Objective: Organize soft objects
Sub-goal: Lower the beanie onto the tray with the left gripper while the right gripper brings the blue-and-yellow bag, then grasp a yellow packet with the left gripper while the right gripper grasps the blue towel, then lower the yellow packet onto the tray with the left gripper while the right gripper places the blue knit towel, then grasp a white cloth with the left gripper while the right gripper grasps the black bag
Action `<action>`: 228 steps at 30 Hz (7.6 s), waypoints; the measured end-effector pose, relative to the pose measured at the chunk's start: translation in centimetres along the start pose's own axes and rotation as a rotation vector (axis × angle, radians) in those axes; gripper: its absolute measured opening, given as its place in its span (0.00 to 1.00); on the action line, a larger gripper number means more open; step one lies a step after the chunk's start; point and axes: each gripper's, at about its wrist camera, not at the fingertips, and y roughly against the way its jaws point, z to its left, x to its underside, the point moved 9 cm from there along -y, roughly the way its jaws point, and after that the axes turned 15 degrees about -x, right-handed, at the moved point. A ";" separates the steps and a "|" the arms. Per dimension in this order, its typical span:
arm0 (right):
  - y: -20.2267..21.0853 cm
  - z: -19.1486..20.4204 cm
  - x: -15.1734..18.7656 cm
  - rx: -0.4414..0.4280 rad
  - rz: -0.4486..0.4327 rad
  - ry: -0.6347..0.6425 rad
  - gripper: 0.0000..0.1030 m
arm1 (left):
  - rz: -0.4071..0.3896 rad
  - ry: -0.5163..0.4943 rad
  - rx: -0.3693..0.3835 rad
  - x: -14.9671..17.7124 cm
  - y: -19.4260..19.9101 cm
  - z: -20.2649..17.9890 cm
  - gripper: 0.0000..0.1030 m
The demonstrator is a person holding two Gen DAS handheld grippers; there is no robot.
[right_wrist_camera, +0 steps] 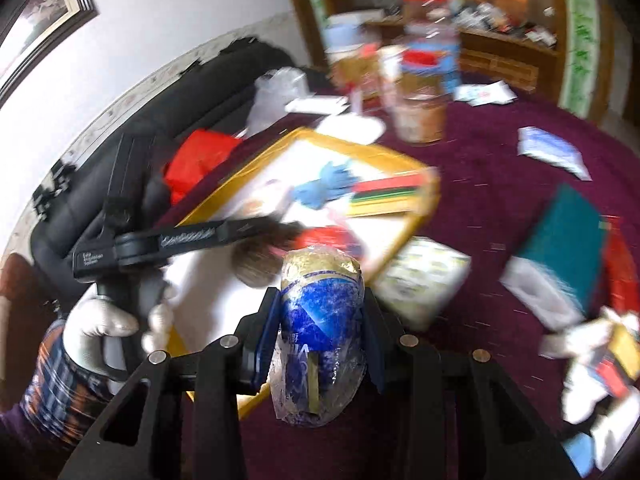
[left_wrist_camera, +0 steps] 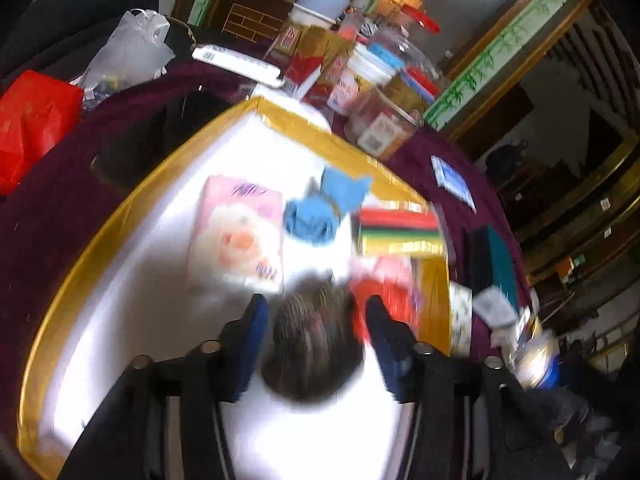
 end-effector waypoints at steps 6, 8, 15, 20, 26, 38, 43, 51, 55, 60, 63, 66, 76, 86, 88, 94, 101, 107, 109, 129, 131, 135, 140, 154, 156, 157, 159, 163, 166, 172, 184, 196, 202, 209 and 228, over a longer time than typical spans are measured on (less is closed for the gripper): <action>-7.5 0.4 0.2 0.048 0.168 0.014 0.37 | -0.104 0.039 0.086 -1.6 3.7 0.0 0.68; -9.0 -0.5 -0.3 0.095 0.185 0.012 0.37 | -0.164 0.025 0.093 -1.1 6.1 0.6 0.68; -12.0 -3.7 -3.6 0.169 0.165 -0.036 0.41 | -0.272 0.056 0.108 0.9 11.2 3.6 0.71; -9.9 -3.7 -4.0 0.105 0.089 -0.089 0.62 | -0.284 0.078 0.099 1.7 12.4 4.4 0.75; 1.6 -3.1 -2.7 0.153 -0.145 -0.032 0.79 | -0.282 0.070 0.134 3.2 13.0 2.7 0.78; 21.5 -21.2 8.4 0.411 -0.327 -0.373 1.00 | -0.150 -0.093 0.281 11.1 11.7 -9.7 0.78; 22.6 -26.2 9.7 0.384 -0.359 -0.468 1.00 | -0.129 -0.168 0.262 13.2 11.7 -12.6 0.78; 14.8 -26.7 7.2 0.149 -0.211 -0.479 0.99 | -0.145 -0.170 0.216 13.6 12.3 -12.4 0.78; 11.2 -20.3 7.8 0.002 -0.113 -0.347 0.99 | -0.154 -0.163 0.195 13.3 12.1 -11.4 0.78; 9.7 -12.8 9.9 -0.253 -0.046 -0.275 0.99 | -0.105 -0.164 0.201 13.7 10.3 -11.9 0.78; 11.9 -11.7 10.2 -0.268 -0.111 -0.258 0.99 | -0.082 -0.208 0.215 14.9 9.8 -13.1 0.78; 14.9 -12.8 10.7 -0.173 -0.199 -0.268 0.99 | -0.072 -0.243 0.203 15.5 9.6 -13.6 0.78; 20.4 -16.5 15.0 -0.028 -0.305 -0.329 0.99 | -0.164 -0.651 0.074 16.6 6.8 -21.0 0.78; 22.1 -18.3 17.5 -0.001 -0.336 -0.385 0.99 | -0.245 -1.069 -0.085 17.2 -1.0 -28.2 0.74; 21.6 -17.7 17.4 0.012 -0.322 -0.361 0.99 | -0.213 -1.064 -0.095 17.4 -1.9 -28.1 0.49; 17.9 -15.3 17.1 0.134 -0.204 -0.213 0.99 | -0.172 -0.911 0.028 16.3 1.5 -26.7 0.19; 12.9 -16.1 17.1 0.313 -0.070 -0.169 0.33 | -0.179 -0.763 0.133 14.8 5.9 -24.0 0.19; 14.1 -14.3 17.2 0.293 -0.119 -0.160 0.33 | -0.169 -0.631 0.177 13.4 8.3 -19.9 0.20; 15.2 -13.1 17.0 0.288 -0.137 -0.145 0.33 | -0.175 -0.580 0.181 12.8 9.3 -17.8 0.20; 5.3 1.0 4.1 0.016 -0.075 0.050 0.33 | -0.107 -0.237 -0.211 1.8 4.4 2.7 0.20; 3.8 1.7 2.2 -0.001 -0.060 0.053 0.33 | -0.087 -0.228 -0.232 1.0 2.9 3.2 0.20; 0.1 2.7 -0.2 -0.025 -0.001 0.060 0.33 | -0.049 -0.229 -0.263 0.7 0.6 4.1 0.44; -5.2 4.5 1.4 -0.035 0.150 0.103 0.34 | -0.070 -0.159 -0.208 1.1 2.3 6.1 0.58; -12.8 -0.2 -1.7 0.125 0.244 0.035 0.34 | -0.245 -0.054 -0.017 3.4 11.2 7.1 0.68; -13.5 -1.0 -2.7 0.145 0.237 0.022 0.34 | -0.247 -0.051 -0.008 3.9 11.4 6.9 0.68; -13.7 -1.2 -3.1 0.147 0.235 0.013 0.34 | -0.246 -0.050 -0.004 4.1 11.5 6.8 0.68; -13.9 -1.4 -3.6 0.145 0.229 0.010 0.37 | -0.239 -0.046 0.004 4.4 11.6 6.7 0.68; -12.0 -1.1 -3.7 0.065 0.171 -0.057 0.63 | -0.236 -0.042 0.013 5.0 12.0 6.2 0.69; -8.3 -0.4 -3.7 0.027 0.088 -0.069 0.72 | -0.238 -0.032 0.017 5.3 12.3 6.0 0.71; 3.0 -2.2 -1.1 0.120 -0.123 -0.024 0.76 | -0.226 -0.004 0.030 6.5 12.0 4.8 0.74; 23.6 -18.0 11.3 0.432 -0.469 -0.332 1.00 | -0.191 -0.164 0.209 11.0 12.2 -6.4 0.77; 21.1 -23.8 14.7 0.212 -0.546 -0.457 1.00 | -0.064 -0.397 0.201 17.8 9.9 -17.3 0.77; 23.1 -24.6 15.5 0.132 -0.638 -0.514 1.00 | -0.080 -0.528 0.192 18.4 9.8 -21.7 0.77; 24.0 -26.6 17.1 0.073 -0.693 -0.627 1.00 | -0.177 -0.803 0.142 18.3 6.2 -31.2 0.77; 21.8 -27.8 17.6 0.068 -0.616 -0.687 1.00 | -0.137 -1.064 0.042 20.0 -1.4 -37.5 0.14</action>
